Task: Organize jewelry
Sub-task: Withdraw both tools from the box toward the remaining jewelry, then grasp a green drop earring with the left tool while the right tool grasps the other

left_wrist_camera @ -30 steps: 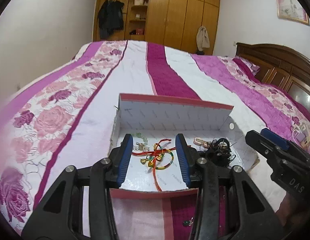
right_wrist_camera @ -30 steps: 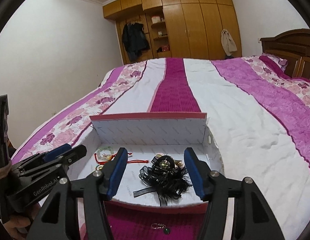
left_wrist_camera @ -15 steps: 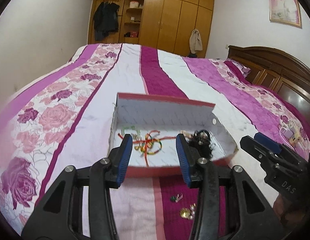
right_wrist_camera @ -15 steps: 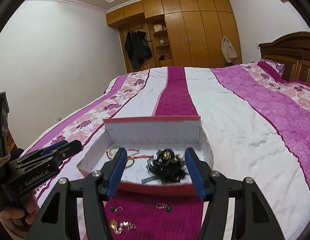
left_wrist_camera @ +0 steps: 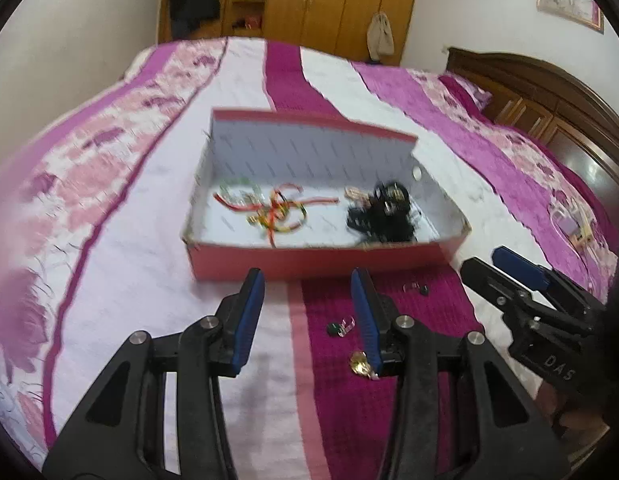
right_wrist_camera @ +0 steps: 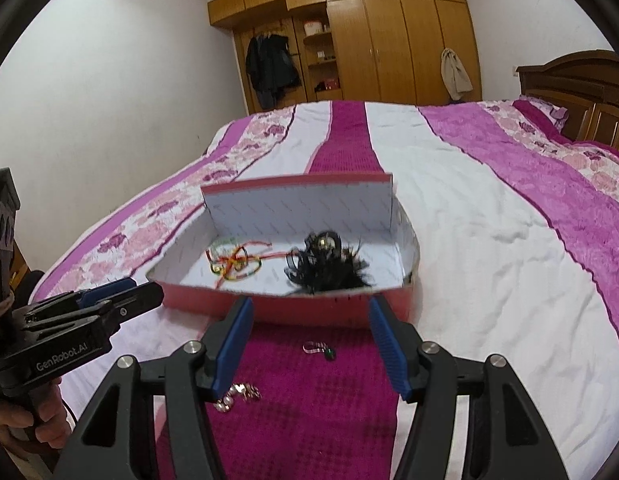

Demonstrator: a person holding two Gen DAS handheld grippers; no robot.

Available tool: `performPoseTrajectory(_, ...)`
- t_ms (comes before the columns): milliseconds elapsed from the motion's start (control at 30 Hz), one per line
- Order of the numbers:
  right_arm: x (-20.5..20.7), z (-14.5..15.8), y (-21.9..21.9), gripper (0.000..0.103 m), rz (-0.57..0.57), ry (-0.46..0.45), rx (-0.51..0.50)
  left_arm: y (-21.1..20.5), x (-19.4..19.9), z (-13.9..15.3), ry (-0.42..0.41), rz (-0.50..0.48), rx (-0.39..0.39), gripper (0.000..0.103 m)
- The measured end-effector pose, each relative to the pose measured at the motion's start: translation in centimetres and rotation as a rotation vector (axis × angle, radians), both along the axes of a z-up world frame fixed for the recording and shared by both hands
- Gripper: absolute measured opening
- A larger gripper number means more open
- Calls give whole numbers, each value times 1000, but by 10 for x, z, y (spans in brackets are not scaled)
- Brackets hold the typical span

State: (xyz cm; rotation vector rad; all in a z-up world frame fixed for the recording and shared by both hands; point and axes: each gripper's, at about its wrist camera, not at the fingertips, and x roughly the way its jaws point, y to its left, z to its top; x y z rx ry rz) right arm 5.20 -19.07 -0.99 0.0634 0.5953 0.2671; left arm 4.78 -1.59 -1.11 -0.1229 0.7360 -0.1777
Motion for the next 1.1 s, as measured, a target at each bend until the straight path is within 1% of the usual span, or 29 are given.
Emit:
performPoseTrajectory(100, 2, -8, 2, 63, 6, 24, -10, -5, 2, -8, 33, -16, 12, 37)
performPoseTrajectory(333, 9, -27, 6, 63, 25, 81, -35, -17, 6, -24, 75, -45, 62, 36)
performPoseTrajectory(500, 18, -40, 6, 62, 26, 133, -40, -19, 11, -34, 108, -62, 70, 36)
performPoseTrajectory(600, 23, -47, 6, 57, 30, 164, -38, -22, 13, -40, 121, -65, 81, 35)
performPoseTrajectory(667, 26, -51, 6, 49, 31, 181, -36, -22, 14, -42, 124, -71, 76, 35)
performPoseTrajectory(733, 29, -54, 6, 47, 34, 196, -35, -22, 15, -44, 128, -78, 74, 34)
performPoseTrajectory(933, 34, -59, 9, 42, 47, 202, -36, -25, 17, -50, 132, -92, 97, 26)
performPoseTrajectory(1000, 37, -60, 10, 42, 52, 206, -37, -24, 17, -52, 132, -95, 97, 20)
performPoseTrajectory(1067, 39, -62, 11, 40, 56, 212, -36, -24, 18, -52, 132, -99, 92, 9)
performPoseTrajectory(1100, 40, -63, 11, 40, 58, 216, -34, -23, 18, -52, 134, -102, 89, 5)
